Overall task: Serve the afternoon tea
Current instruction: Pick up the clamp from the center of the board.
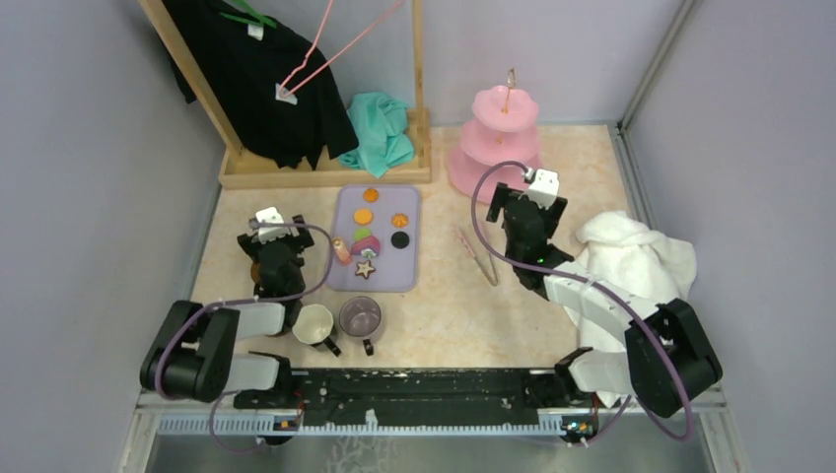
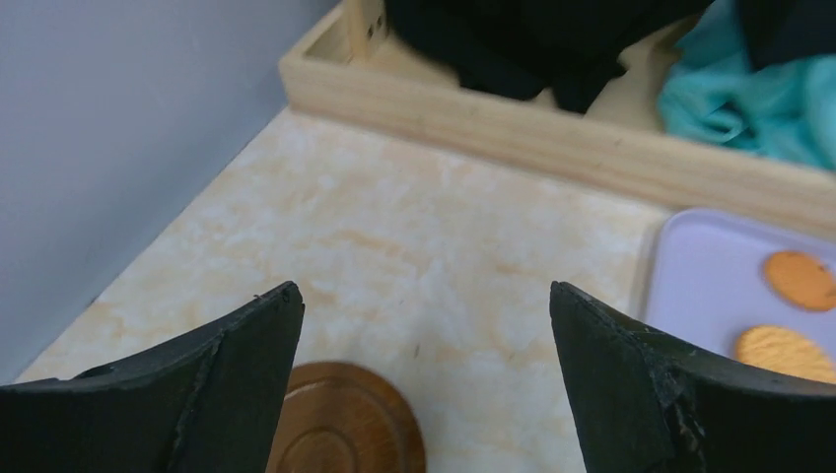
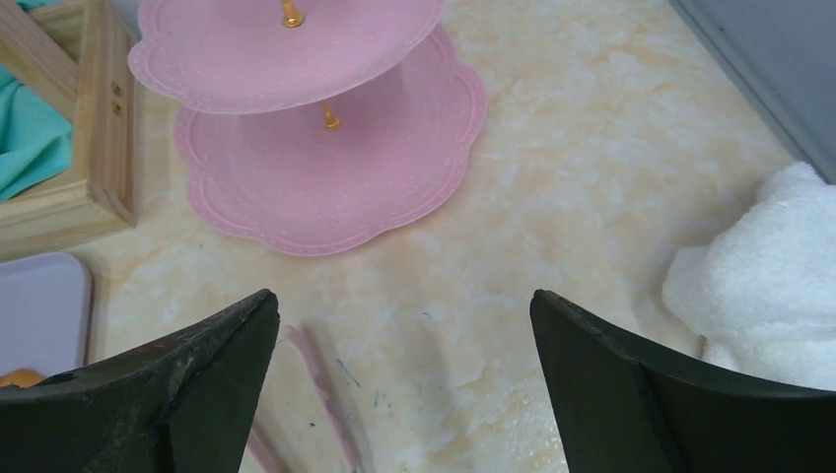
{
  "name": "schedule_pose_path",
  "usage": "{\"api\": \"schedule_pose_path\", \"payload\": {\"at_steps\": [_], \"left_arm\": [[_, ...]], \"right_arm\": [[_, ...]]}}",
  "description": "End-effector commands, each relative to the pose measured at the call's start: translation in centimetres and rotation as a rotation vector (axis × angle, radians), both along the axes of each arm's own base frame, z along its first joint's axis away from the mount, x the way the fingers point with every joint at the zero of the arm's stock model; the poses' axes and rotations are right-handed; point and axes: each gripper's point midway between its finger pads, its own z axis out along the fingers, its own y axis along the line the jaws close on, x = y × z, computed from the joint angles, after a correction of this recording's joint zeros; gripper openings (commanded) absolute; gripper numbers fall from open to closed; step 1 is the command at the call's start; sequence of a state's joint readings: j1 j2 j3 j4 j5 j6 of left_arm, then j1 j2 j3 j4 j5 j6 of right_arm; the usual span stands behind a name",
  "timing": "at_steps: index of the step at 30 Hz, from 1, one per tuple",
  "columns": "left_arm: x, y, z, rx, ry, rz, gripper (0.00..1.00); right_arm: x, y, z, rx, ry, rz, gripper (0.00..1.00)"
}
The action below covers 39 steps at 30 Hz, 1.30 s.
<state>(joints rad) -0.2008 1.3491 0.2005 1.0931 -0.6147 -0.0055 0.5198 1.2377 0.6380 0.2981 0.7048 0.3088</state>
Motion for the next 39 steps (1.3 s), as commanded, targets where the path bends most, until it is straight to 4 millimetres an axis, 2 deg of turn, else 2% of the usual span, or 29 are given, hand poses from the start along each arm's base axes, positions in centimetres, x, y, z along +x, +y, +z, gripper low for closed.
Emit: {"api": "schedule_pose_path", "payload": {"at_steps": [1,6,8,11,14,19,24,26,31,34,39], "left_arm": [[0.5,-0.9,4.4,-0.017,-0.092,0.001,0.99],[0.0,-1.4,8.5,-0.170,-0.216,-0.051,0.99],[-0.6,-0.6,9.1,-0.274,-0.231,0.007,0.99],[-0.6,-0.9,10.3,-0.327,-0.222,-0.062,0.99],[-0.4,-2.2,11.1,-0.340,-0.185,-0.142,0.99],[0.1,-2.2,9.3,-0.402,-0.039,-0.082,0.99],[0.3,-1.9,9.0,-0.433,0.002,-0.036,0.99],[0.1,-1.9,9.5,-0.451,-0.020,-0.040,0.99],[-0.8,-3.2,13.4,-0.449,-0.179,-0.170,0.99],[-0.6,-3.4,13.6,-0.433,-0.148,-0.183,0.99],[0.9,-4.0,13.8,-0.437,-0.038,-0.178,0.97]], "right_arm": [[-0.2,-0.9,3.8,-0.021,-0.072,-0.082,0.99],[-1.1,0.8,5.2,0.039,-0.180,0.075,0.98],[-1.8,2.2,6.3,0.070,-0.237,0.175,0.97],[-2.2,3.2,6.3,0.087,-0.250,0.247,0.93],[-2.2,4.0,4.8,0.070,-0.202,0.289,0.91],[-2.9,5.0,1.8,0.054,-0.118,0.362,0.91],[-3.6,5.7,-0.2,0.031,-0.060,0.391,0.89],[-3.7,6.0,-1.0,0.006,-0.031,0.391,0.89],[-4.5,6.2,-3.8,-0.033,0.037,0.394,0.88],[-5.0,6.9,-4.8,-0.031,0.061,0.432,0.88],[-5.1,7.6,-6.2,-0.052,0.114,0.461,0.88]]}}
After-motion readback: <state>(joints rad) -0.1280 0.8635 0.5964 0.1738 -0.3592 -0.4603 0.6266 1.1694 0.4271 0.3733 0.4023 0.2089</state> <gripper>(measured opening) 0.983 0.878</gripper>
